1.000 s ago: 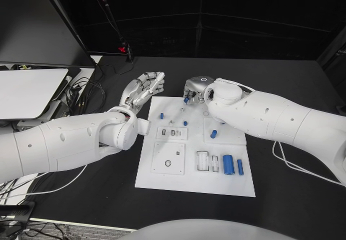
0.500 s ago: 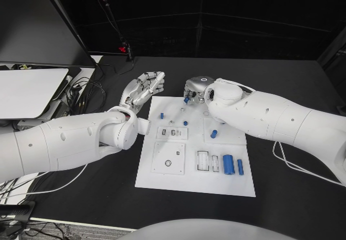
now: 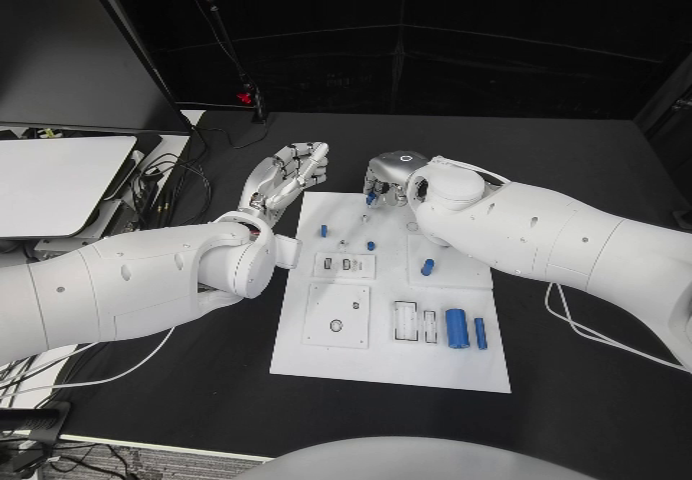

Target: Assemble the parts on the task board

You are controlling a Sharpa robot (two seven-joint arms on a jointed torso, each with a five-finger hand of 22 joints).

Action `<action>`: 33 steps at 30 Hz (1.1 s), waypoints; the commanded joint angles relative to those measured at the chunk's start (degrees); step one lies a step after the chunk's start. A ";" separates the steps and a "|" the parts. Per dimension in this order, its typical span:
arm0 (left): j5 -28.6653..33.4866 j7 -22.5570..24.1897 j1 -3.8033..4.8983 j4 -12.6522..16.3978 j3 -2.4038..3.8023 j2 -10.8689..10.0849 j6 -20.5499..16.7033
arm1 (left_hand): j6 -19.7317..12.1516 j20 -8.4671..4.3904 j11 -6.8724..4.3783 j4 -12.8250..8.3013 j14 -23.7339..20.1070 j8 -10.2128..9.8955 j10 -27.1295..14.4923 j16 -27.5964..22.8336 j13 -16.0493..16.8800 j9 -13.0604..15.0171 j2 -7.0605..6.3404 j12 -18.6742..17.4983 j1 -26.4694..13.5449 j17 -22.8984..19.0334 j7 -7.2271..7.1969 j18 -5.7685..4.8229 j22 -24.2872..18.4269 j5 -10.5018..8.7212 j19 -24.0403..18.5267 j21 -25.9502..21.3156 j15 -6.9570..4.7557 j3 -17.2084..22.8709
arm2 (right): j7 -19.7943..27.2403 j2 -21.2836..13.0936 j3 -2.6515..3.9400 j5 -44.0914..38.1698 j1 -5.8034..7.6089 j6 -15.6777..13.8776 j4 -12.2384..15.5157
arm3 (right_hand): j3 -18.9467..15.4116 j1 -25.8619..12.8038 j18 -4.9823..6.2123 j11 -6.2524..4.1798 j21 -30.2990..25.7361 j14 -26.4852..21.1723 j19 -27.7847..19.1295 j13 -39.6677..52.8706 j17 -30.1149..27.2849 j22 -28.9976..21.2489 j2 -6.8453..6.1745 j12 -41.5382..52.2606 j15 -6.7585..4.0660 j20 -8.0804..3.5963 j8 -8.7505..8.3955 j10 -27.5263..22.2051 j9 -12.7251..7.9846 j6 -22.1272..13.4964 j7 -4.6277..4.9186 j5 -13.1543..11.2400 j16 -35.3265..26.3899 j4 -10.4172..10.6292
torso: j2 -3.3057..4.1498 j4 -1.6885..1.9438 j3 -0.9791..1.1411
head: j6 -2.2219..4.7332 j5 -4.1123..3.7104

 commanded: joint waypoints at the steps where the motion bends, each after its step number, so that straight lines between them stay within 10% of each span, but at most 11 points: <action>1: -0.45 11.85 0.07 0.01 0.04 0.04 0.49 | -0.02 -0.12 0.13 -0.06 -0.32 0.25 -0.29 0.33 -0.07 -0.08 0.74 0.24 0.03 -0.07 9.19 1.13 0.06 0.25 -0.48 0.24 0.07 -0.27 | 0.37 0.01 0.03 -0.42 0.13 -1.25 0.09 | 0.31 0.26 0.06 0.20 -0.30 3.13 0.59 -0.12 -0.03 5.96 -0.32 -0.39 -0.12 0.02 -0.50 -0.12 -0.19 -0.42 0.33 0.09 -0.14 0.20 | 0.02 0.00 0.00 | -0.01 -0.01; 25: -0.45 11.62 0.07 -0.22 0.04 0.11 0.56 | -0.03 -0.12 0.13 -0.06 -0.34 0.27 -0.31 0.35 -0.06 -0.11 0.81 0.26 0.10 -0.07 9.19 1.12 0.07 0.29 -0.48 0.27 0.08 -0.28 | 0.07 -0.58 0.03 -0.34 0.05 -0.46 0.55 | -1.09 -3.11 0.41 2.39 -1.30 2.45 -0.49 0.01 -3.10 4.26 -2.95 -0.43 2.62 2.36 -2.08 -5.36 -0.43 -5.49 -0.70 0.05 -1.31 0.03 | 0.01 0.02 0.01 | -0.27 -0.16; 29: -0.45 11.61 0.07 -0.35 0.04 0.26 0.66 | -0.03 -0.12 0.13 -0.06 -0.34 0.27 -0.31 0.35 -0.06 -0.11 0.81 0.26 0.10 -0.07 9.19 1.12 0.07 0.29 -0.48 0.27 0.08 -0.28 | 0.86 -1.28 0.02 0.08 -0.12 -3.39 1.29 | -1.06 -3.66 0.51 2.41 -1.42 2.39 -0.60 0.05 -3.33 4.06 -2.94 -0.35 2.50 2.46 -1.86 -5.44 -0.30 -5.23 0.14 0.06 -1.40 -0.06 | -0.01 0.09 0.02 | -0.13 -0.39; 33: -0.45 11.64 0.03 -0.81 0.04 0.47 0.80 | -0.05 -0.11 0.13 -0.07 -0.36 0.29 -0.31 0.37 -0.06 -0.16 0.89 0.29 0.19 -0.06 9.19 1.12 0.07 0.36 -0.54 0.27 0.08 -0.31 | 4.51 -3.37 0.02 5.26 -0.27 -12.73 3.33 | -1.00 -4.90 0.94 2.37 -2.25 1.97 -1.51 0.15 -5.49 2.48 -2.51 -0.04 2.33 2.50 -1.80 -4.71 -0.24 -5.07 0.84 0.07 -2.20 0.21 | -0.06 -0.10 0.03 | 0.32 -0.58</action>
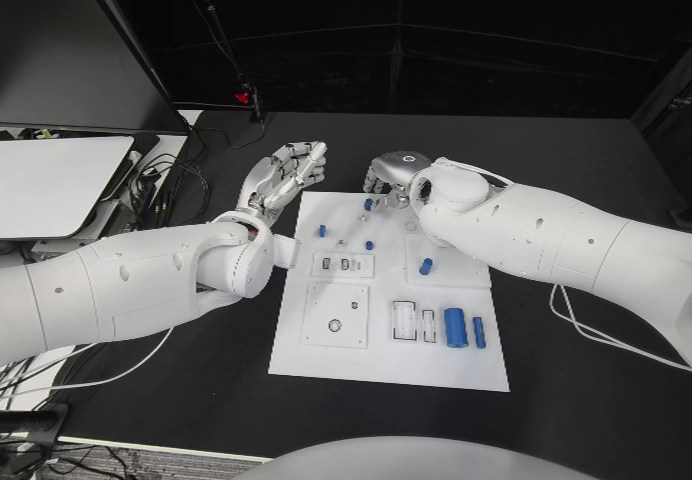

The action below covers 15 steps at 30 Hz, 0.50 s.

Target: Assemble the parts on the task board

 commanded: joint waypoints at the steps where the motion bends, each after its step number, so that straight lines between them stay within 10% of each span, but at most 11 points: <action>1: -0.45 11.65 0.02 -0.39 0.04 0.17 0.79 | -0.05 0.01 0.13 -0.07 -0.36 0.29 -0.32 0.37 -0.06 -0.10 0.52 0.30 0.10 -0.07 9.19 1.12 0.08 0.37 -0.42 0.27 0.08 -0.31 | 4.75 -1.80 0.03 6.48 0.10 -12.04 1.90 | -0.24 -1.20 1.04 -0.28 -0.68 1.89 -0.67 0.06 -1.43 2.14 0.27 0.33 -0.25 -0.07 0.09 0.44 0.01 -0.32 0.59 0.09 -0.59 0.17 | -0.08 -0.21 -0.02 | 0.33 -0.14; 8: -0.45 11.68 -0.20 -1.12 0.04 0.33 1.08 | -0.05 0.01 0.13 -0.07 -0.36 0.29 -0.32 0.37 -0.06 -0.10 0.53 0.30 0.10 -0.07 9.19 1.12 0.08 0.37 -0.43 0.26 0.08 -0.31 | 13.45 -9.47 0.03 24.05 0.12 -23.97 9.48 | -0.55 -3.80 1.81 0.10 -2.82 0.50 -2.80 0.26 -7.97 -1.42 0.22 1.30 0.74 0.63 0.12 1.93 0.11 -0.77 2.42 0.18 -3.46 0.07 | -0.36 -0.60 -0.21 | 0.81 -0.41; 15: -0.45 11.71 -0.43 -2.00 0.04 0.50 1.31 | -0.05 0.01 0.13 -0.07 -0.38 0.29 -0.33 0.38 -0.06 -0.12 0.55 0.31 0.13 -0.07 9.19 1.11 0.09 0.40 -0.41 0.29 0.08 -0.34 | 18.92 -17.89 0.03 33.83 0.47 -25.84 16.91 | -1.38 -7.74 2.46 -0.22 -5.09 -0.05 -4.69 0.54 -11.29 -4.25 -0.70 3.01 0.57 0.69 -0.13 2.57 -0.02 -3.80 1.67 0.26 -5.62 0.12 | -0.68 -1.25 -0.36 | 1.31 -1.14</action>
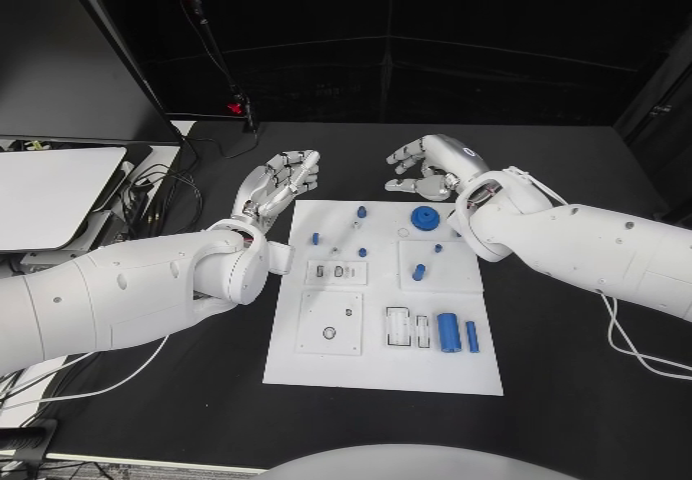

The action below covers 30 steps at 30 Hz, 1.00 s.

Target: Assemble the parts on the task board

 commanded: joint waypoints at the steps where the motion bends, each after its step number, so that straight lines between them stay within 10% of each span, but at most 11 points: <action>1: -0.44 11.70 -0.05 -0.35 0.04 0.19 0.97 | -0.05 0.01 0.13 -0.07 -0.38 0.29 -0.33 0.38 -0.06 -0.07 0.55 0.31 0.13 -0.07 9.19 1.11 0.05 0.40 -0.42 0.29 0.08 -0.34 | 6.65 -2.70 0.03 10.59 0.23 -4.67 2.74 | -0.41 -1.73 0.67 -0.49 -0.65 -0.04 -0.47 0.33 -0.49 -0.53 -0.27 1.17 0.02 -0.20 -0.10 0.90 -0.09 -1.58 -0.41 0.27 -0.57 0.01 | -0.23 -0.48 -0.15 | 0.34 -0.68; 5: -0.44 11.67 -0.19 -0.73 0.04 0.39 1.12 | -0.06 0.01 0.13 -0.07 -0.39 0.30 -0.33 0.38 -0.06 -0.09 0.56 0.32 0.16 -0.07 9.19 1.11 0.05 0.42 -0.46 0.28 0.08 -0.36 | 6.60 -6.08 -0.01 11.81 0.29 -1.96 5.23 | -0.40 -3.97 0.93 -1.47 -1.69 -0.70 -1.33 1.50 -2.40 -1.70 -1.01 4.11 -0.68 -0.85 -0.03 3.30 -0.08 -3.28 -1.15 0.30 -1.76 0.12 | -0.26 -0.52 -0.11 | 0.76 -2.23; 10: -0.44 11.59 -0.35 -0.94 0.04 0.41 1.27 | -0.06 0.02 0.13 -0.07 -0.39 0.30 -0.33 0.38 -0.06 -0.09 0.57 0.32 0.16 -0.07 9.19 1.11 0.04 0.42 -0.47 0.27 0.08 -0.36 | 5.90 -8.89 -0.07 12.35 0.29 2.36 6.38 | 1.11 -7.45 3.62 -2.44 -12.27 -9.78 -13.48 9.35 -15.32 -14.01 -2.76 15.91 -0.84 -1.48 -0.04 2.74 -0.15 -9.35 -3.46 0.37 -9.70 -0.07 | -0.23 -0.62 -0.12 | 1.20 -4.57; 12: -0.44 11.55 -0.39 -0.97 0.04 0.36 1.30 | -0.06 0.02 0.13 -0.08 -0.39 0.31 -0.33 0.39 -0.06 -0.10 0.58 0.33 0.18 -0.07 9.19 1.10 0.03 0.43 -0.50 0.26 0.08 -0.37 | 5.60 -9.47 -0.08 12.43 0.29 3.41 6.28 | 2.44 -9.82 3.99 -4.09 -17.25 -14.24 -20.70 29.68 -9.56 -17.54 -3.01 41.38 0.21 -1.78 0.38 -7.70 0.08 -10.85 -5.41 0.95 -4.81 -1.52 | -0.27 -0.65 -0.16 | 1.24 -5.07; 14: -0.44 11.52 -0.41 -0.98 0.04 0.32 1.33 | -0.06 0.02 0.13 -0.08 -0.40 0.31 -0.33 0.39 -0.06 -0.10 0.58 0.33 0.19 -0.07 9.19 1.10 0.04 0.44 -0.49 0.26 0.08 -0.37 | 5.44 -9.85 -0.10 12.49 0.28 3.93 5.93 | 1.45 -11.58 4.95 -2.44 -18.15 -11.90 -23.20 53.87 5.44 -18.02 0.07 66.81 -0.17 -1.35 -0.28 -13.89 -0.04 -10.72 -5.31 0.73 4.23 -0.61 | -0.29 -0.51 -0.21 | 1.36 -5.67; 15: -0.44 11.51 -0.42 -0.97 0.04 0.31 1.35 | -0.06 0.02 0.13 -0.08 -0.40 0.31 -0.33 0.39 -0.06 -0.10 0.59 0.34 0.19 -0.07 9.19 1.10 0.04 0.45 -0.50 0.27 0.08 -0.38 | 5.36 -9.93 -0.10 12.51 0.27 4.03 5.66 | 0.29 -12.26 4.46 -2.79 -17.81 -9.91 -23.01 58.08 8.91 -17.31 -1.22 69.09 -0.26 -0.85 0.46 -8.59 0.31 -8.75 -6.12 3.60 5.39 -0.18 | -0.30 -0.54 -0.23 | 1.41 -5.83; 20: -0.44 11.52 -0.45 -0.87 0.04 0.29 1.44 | -0.06 0.02 0.13 -0.08 -0.40 0.31 -0.33 0.39 -0.06 -0.10 0.59 0.34 0.19 -0.07 9.19 1.10 0.04 0.45 -0.50 0.27 0.08 -0.38 | 4.76 -9.61 -0.13 12.47 0.19 4.56 3.99 | -2.79 -14.24 2.48 -2.95 -8.63 6.05 -15.80 84.83 33.99 -5.27 -1.03 83.67 -0.04 -0.60 0.92 26.28 0.59 -5.04 -6.04 7.63 13.01 0.21 | -0.22 -0.32 -0.17 | 1.73 -6.42; 28: -0.44 11.55 -0.47 -0.68 0.04 0.18 1.52 | -0.05 0.01 0.13 -0.08 -0.42 0.32 -0.31 0.39 -0.05 -0.12 0.61 0.36 0.23 -0.07 9.19 1.10 0.03 0.48 -0.56 0.24 0.09 -0.40 | 1.58 -8.44 -0.14 8.43 -0.08 6.90 1.33 | -1.54 -15.27 -4.03 -4.96 10.41 6.05 11.50 86.00 33.99 18.97 -2.60 83.96 -1.87 -1.85 0.90 28.03 0.60 -3.45 -4.00 7.74 13.01 0.40 | -0.20 -0.31 -0.18 | 1.82 -6.43; 30: -0.44 11.57 -0.47 -0.65 0.04 0.10 1.50 | -0.05 0.01 0.13 -0.08 -0.42 0.32 -0.31 0.39 -0.05 -0.12 0.61 0.36 0.23 -0.07 9.19 1.10 0.03 0.48 -0.56 0.24 0.09 -0.40 | 0.05 -7.93 -0.15 5.81 -0.18 8.04 0.27 | 0.81 -14.78 -4.03 -3.77 10.41 6.05 11.50 86.00 33.99 18.97 -4.81 83.96 -1.32 -1.71 1.83 28.03 0.86 -3.25 -1.64 7.83 13.01 0.62 | -0.19 -0.34 -0.15 | 1.74 -6.32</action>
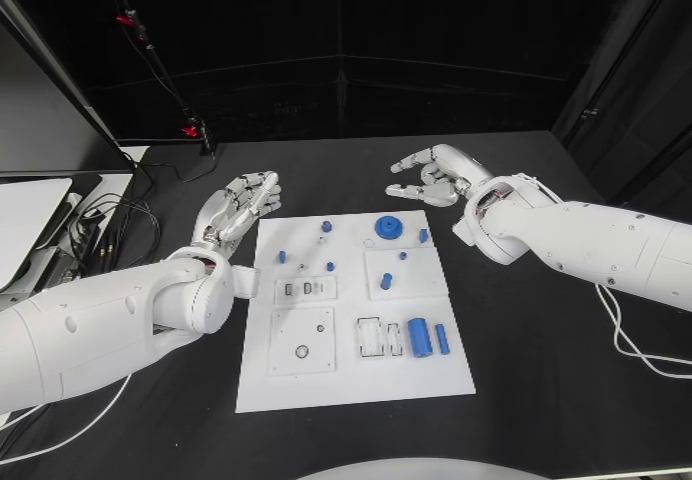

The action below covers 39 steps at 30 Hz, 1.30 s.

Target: Assemble the parts on the task board

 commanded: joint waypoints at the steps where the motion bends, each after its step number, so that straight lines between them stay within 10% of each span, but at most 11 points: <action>1: -0.44 11.57 0.06 0.17 0.04 -0.15 0.74 | -0.05 0.01 0.13 -0.08 -0.42 0.32 -0.31 0.39 -0.05 -0.08 0.38 0.36 0.00 -0.07 9.19 1.10 0.04 0.26 -0.56 0.24 0.09 -0.40 | -3.88 0.66 0.01 -5.85 -0.03 3.80 -1.46 | 2.47 0.47 -0.36 1.23 0.35 6.06 6.34 15.05 15.04 15.04 -2.70 0.14 0.59 0.56 1.39 5.96 0.42 -0.13 2.02 0.34 0.14 0.02 | 0.05 -0.07 0.02 | -0.17 0.16; 11: -0.44 11.59 0.02 0.19 0.04 -0.24 0.79 | -0.05 0.01 0.13 -0.08 -0.44 0.34 -0.30 0.40 -0.05 -0.10 0.40 0.39 0.04 -0.07 9.19 1.10 0.04 0.29 -0.57 0.25 0.09 -0.44 | -8.49 3.02 0.02 -13.39 -0.70 8.95 -4.60 | 6.72 4.06 -0.36 2.82 0.35 6.06 6.34 15.05 15.04 15.04 -7.34 0.14 1.77 1.81 7.36 5.96 2.56 -1.87 2.78 3.72 0.14 0.08 | 0.06 0.00 0.08 | -0.47 0.79; 22: -0.44 11.51 -0.02 0.32 0.04 -0.42 0.68 | -0.05 0.01 0.13 -0.08 -0.45 0.34 -0.29 0.40 -0.04 -0.11 0.41 0.40 0.05 -0.07 9.19 1.10 0.04 0.30 -0.59 0.25 0.09 -0.45 | -11.59 5.11 0.03 -19.59 -1.44 12.00 -5.90 | 9.34 5.48 -0.36 3.06 0.35 6.06 6.34 15.05 15.04 15.04 -6.87 0.14 2.02 2.23 11.50 5.96 4.13 -1.29 2.64 3.70 0.14 -0.03 | 0.01 -0.02 -0.03 | -1.07 1.20; 39: -0.44 11.44 -0.03 0.47 0.04 -0.65 0.55 | -0.05 0.01 0.12 -0.07 -0.48 0.36 -0.27 0.41 -0.04 -0.16 0.48 0.45 0.12 -0.08 9.19 1.09 0.03 0.36 -0.68 0.23 0.10 -0.50 | -15.05 6.83 0.03 -21.79 -1.56 12.09 -6.57 | 11.08 7.26 -0.36 3.34 0.35 6.06 6.34 15.05 15.04 15.04 -5.95 0.14 2.13 2.32 12.67 5.96 4.45 -1.78 2.92 3.13 0.14 -0.24 | -0.05 -0.04 0.00 | -1.31 1.48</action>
